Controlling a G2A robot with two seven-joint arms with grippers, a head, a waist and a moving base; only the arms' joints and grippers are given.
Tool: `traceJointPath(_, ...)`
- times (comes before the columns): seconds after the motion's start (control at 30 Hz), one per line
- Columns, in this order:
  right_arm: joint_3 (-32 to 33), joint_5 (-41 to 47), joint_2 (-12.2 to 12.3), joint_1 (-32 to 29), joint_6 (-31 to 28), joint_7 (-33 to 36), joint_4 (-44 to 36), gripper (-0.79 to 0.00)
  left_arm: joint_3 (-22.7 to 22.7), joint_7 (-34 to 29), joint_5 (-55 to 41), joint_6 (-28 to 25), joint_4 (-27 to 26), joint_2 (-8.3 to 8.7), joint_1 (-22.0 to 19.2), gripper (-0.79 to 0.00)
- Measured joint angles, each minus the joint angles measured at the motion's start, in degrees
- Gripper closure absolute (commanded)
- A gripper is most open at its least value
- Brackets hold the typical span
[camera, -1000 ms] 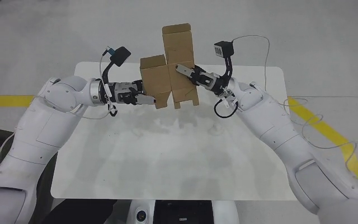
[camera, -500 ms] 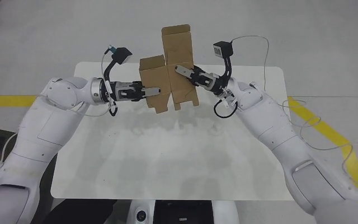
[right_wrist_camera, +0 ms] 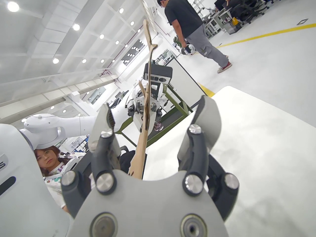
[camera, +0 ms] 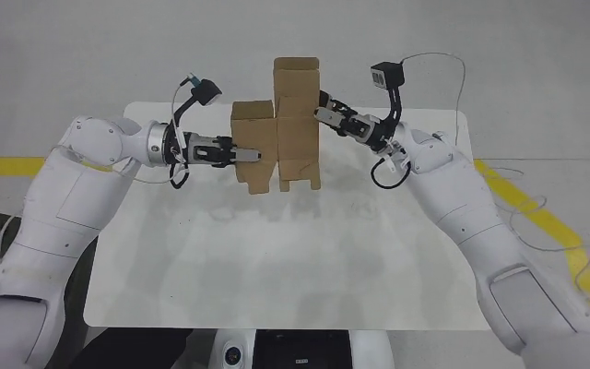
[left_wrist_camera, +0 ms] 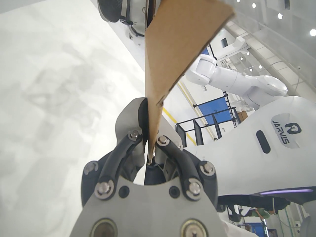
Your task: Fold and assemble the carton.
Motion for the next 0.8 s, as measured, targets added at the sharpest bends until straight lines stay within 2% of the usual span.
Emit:
traceJointPath(0.3,1.4,6.2,4.1,-2.2,14.5,15.7,-8.6,-0.785,2.9,-10.8,-1.4,10.8,-2.4,0.78,-3.2,0.0)
traceJointPath(0.5,2.4,10.2,6.3,-4.8,21.9,23.2,-13.7,-0.779,4.2,-13.0,-2.4,13.1,-4.3,1.81,-3.5,0.0)
traceJointPath(0.53,2.7,10.3,6.6,-5.1,22.3,23.5,-14.1,-0.711,4.5,-13.1,-2.5,13.2,-4.4,1.98,-3.5,0.0)
traceJointPath(0.57,2.9,10.5,6.8,-5.3,22.6,23.8,-14.5,-0.594,4.8,-13.1,-2.5,13.2,-4.6,2.15,-3.6,0.0)
traceJointPath(0.63,3.0,10.6,7.2,-5.8,23.6,24.8,-15.4,-0.419,5.5,-13.1,-2.7,13.2,-4.8,2.57,-3.7,0.0)
traceJointPath(0.8,2.7,10.2,7.9,-6.2,25.1,26.4,-16.5,-0.311,7.3,-13.1,-4.4,13.2,-5.0,3.51,-4.3,0.0)
